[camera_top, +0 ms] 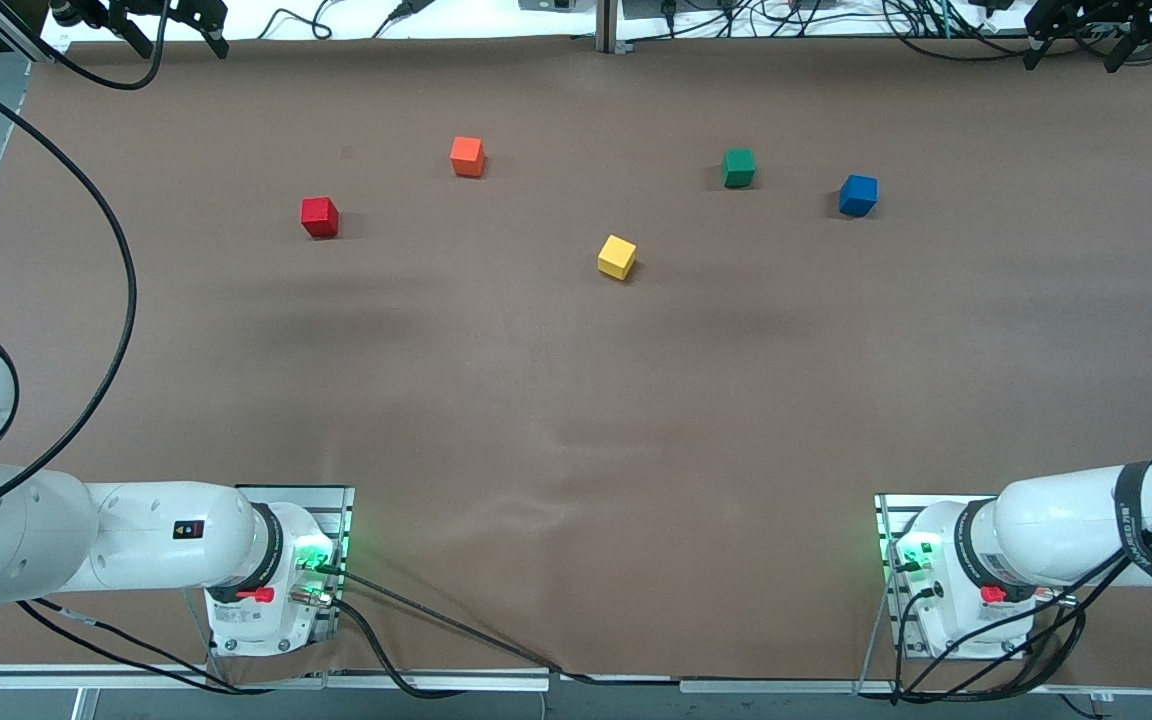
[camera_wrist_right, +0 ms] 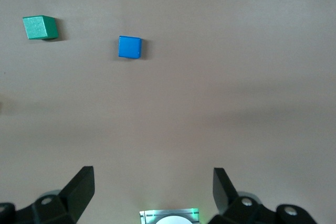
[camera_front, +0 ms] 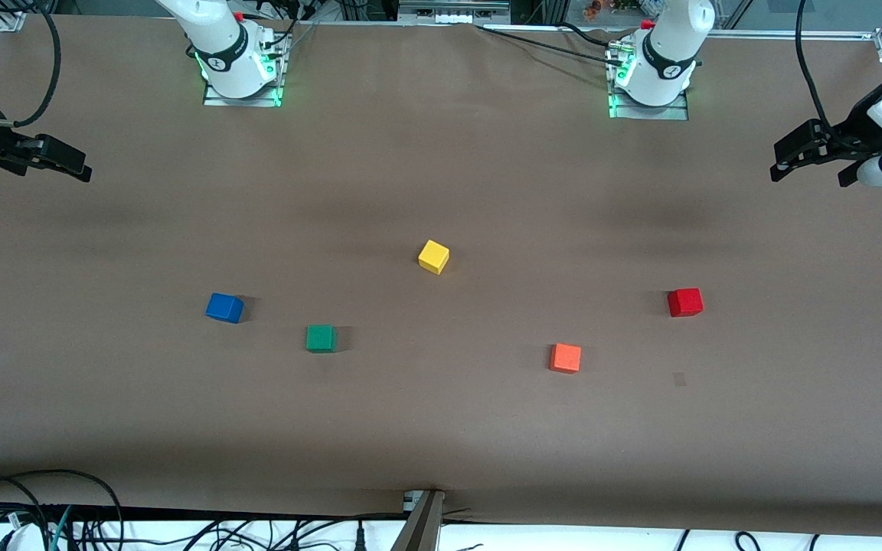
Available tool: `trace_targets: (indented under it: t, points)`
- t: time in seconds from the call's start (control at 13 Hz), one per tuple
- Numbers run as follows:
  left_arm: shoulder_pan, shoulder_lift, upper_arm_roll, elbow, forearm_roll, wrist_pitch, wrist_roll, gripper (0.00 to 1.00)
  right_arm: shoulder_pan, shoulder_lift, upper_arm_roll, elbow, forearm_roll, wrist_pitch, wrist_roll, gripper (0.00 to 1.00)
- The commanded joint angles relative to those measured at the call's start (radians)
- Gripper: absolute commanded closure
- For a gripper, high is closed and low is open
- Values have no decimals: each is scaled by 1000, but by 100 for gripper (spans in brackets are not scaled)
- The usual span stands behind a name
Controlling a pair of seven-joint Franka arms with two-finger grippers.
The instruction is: Pass red block to right arm, stack on blue
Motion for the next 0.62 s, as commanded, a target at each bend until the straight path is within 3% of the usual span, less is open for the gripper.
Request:
trace_targets:
  t: [0.0, 0.54]
  points:
    - [0, -11, -1, 4, 4, -30, 11, 0, -11, -18, 6, -8, 0, -9, -11, 0]
    - [-1, 8, 0, 19, 3, -18, 10, 0, -11, -18, 6, -8, 0, -9, -11, 0]
